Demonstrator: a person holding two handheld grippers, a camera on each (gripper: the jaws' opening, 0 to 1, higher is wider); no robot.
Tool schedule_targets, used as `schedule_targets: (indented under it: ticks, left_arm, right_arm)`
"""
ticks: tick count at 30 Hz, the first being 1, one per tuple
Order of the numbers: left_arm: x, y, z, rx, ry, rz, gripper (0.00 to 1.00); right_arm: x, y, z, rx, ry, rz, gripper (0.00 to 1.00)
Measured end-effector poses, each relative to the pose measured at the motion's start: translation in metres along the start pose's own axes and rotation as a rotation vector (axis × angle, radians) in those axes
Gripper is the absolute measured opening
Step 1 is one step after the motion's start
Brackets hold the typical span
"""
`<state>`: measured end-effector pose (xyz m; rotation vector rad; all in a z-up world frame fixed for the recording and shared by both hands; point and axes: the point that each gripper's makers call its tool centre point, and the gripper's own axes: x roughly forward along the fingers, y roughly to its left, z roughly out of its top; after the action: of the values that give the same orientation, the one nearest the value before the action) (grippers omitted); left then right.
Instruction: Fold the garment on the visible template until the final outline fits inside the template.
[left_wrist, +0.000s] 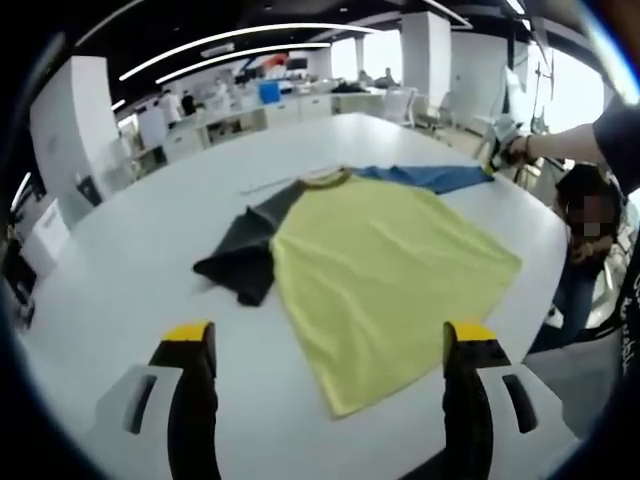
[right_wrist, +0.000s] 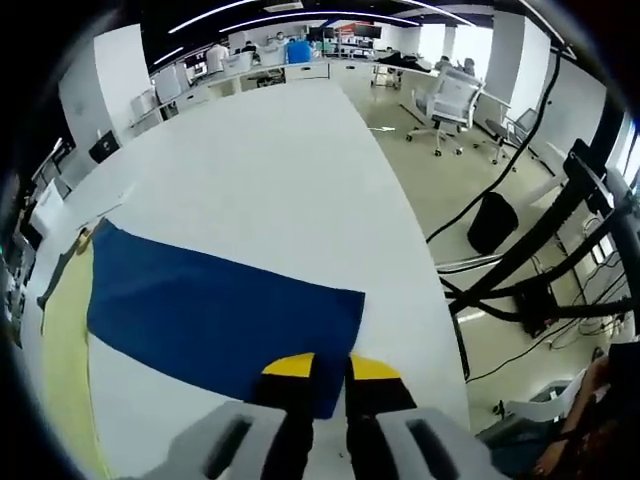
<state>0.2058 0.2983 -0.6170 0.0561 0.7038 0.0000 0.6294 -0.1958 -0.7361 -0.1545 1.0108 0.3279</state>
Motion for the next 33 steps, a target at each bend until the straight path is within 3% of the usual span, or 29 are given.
schedule_targets:
  ticks: [6, 12, 22, 33]
  left_arm:
    - [0.0, 0.001, -0.001, 0.002, 0.004, -0.002, 0.9]
    - [0.0, 0.001, -0.001, -0.004, -0.001, -0.007, 0.91]
    - [0.001, -0.003, 0.001, -0.005, -0.003, -0.027, 0.95]
    - [0.002, -0.004, 0.002, -0.017, -0.004, -0.036, 0.99]
  right_arm:
    - [0.002, 0.005, 0.001, -0.002, 0.002, 0.008, 0.0]
    - [0.0, 0.005, 0.001, 0.05, -0.002, 0.0, 0.0]
    - [-0.016, 0.008, 0.012, 0.071, -0.013, 0.018, 0.0]
    - [-0.037, 0.034, 0.027, 0.044, -0.037, 0.077, 0.0]
